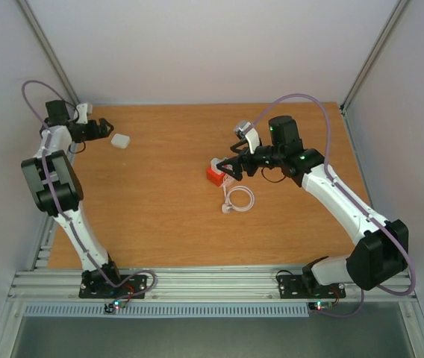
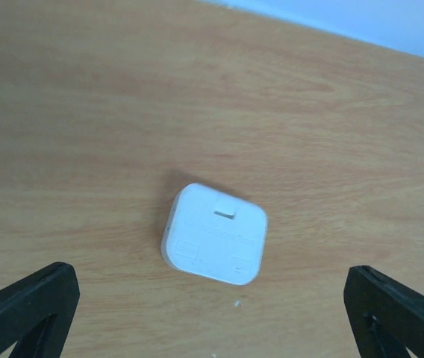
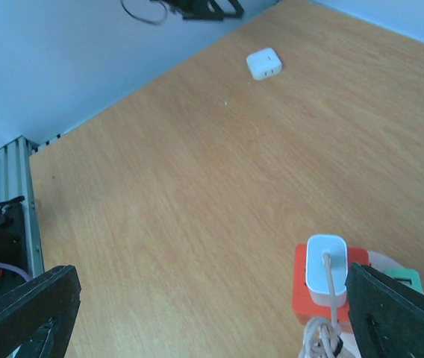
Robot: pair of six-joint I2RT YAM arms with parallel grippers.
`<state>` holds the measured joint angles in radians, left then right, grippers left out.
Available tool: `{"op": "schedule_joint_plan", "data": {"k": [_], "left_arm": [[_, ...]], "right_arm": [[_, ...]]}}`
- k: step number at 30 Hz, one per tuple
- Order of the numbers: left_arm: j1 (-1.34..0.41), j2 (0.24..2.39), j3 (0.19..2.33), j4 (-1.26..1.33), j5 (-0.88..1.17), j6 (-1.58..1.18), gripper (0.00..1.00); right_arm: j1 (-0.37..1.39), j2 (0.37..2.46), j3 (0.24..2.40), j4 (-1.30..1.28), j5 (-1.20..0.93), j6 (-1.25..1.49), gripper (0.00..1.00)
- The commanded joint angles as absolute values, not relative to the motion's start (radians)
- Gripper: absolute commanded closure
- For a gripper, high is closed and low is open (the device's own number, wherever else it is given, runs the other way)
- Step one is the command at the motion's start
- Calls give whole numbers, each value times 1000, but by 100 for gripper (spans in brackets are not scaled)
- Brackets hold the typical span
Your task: Pull the plug off the socket
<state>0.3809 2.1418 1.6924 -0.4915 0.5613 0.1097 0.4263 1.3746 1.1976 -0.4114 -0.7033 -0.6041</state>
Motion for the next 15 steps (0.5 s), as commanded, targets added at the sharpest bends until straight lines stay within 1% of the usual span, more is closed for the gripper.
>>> {"op": "schedule_joint_plan", "data": {"k": [1, 9, 12, 15], "left_arm": [[370, 2000, 1640, -495, 589, 259, 0], [257, 1791, 1455, -504, 598, 447, 0], [180, 1717, 1390, -483, 595, 470, 0], [98, 1657, 1335, -478, 600, 466, 0]], "right_arm": [[411, 1364, 1152, -401, -674, -625, 3], [414, 1393, 1109, -338, -496, -620, 10], [413, 1403, 1100, -354, -514, -638, 10], [408, 1380, 1041, -321, -558, -664, 10]]}}
